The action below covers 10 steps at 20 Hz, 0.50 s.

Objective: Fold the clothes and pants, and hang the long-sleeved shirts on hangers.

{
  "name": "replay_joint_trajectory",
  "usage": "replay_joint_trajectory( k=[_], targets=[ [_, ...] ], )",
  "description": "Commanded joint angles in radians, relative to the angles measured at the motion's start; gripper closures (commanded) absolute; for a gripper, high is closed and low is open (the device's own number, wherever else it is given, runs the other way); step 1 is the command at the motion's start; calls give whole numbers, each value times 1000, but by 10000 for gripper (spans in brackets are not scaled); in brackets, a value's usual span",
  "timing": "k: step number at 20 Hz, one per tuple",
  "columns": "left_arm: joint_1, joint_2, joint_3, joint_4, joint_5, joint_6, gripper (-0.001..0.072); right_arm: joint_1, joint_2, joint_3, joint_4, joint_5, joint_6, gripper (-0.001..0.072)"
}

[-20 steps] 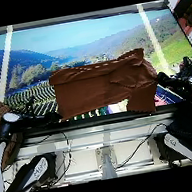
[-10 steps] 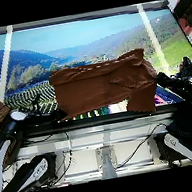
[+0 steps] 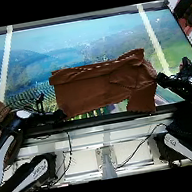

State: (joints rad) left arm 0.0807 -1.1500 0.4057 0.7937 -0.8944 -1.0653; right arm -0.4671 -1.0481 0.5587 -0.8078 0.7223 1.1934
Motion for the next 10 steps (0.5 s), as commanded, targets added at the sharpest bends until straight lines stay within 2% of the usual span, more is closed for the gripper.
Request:
replay_joint_trajectory(
  k=[1, 7, 10],
  targets=[
    [-2, 4, 23, -21, 2, 8, 682, 0, 1, 13, 0, 45, -14, 698],
    [-1, 150, 279, -19, 10, 11, 682, 0, 14, 180, 10, 240, -169, 698],
    [-1, 265, 456, -18, 81, 11, 682, 0, 80, 284, 60, 337, -237, 698]
  ],
)
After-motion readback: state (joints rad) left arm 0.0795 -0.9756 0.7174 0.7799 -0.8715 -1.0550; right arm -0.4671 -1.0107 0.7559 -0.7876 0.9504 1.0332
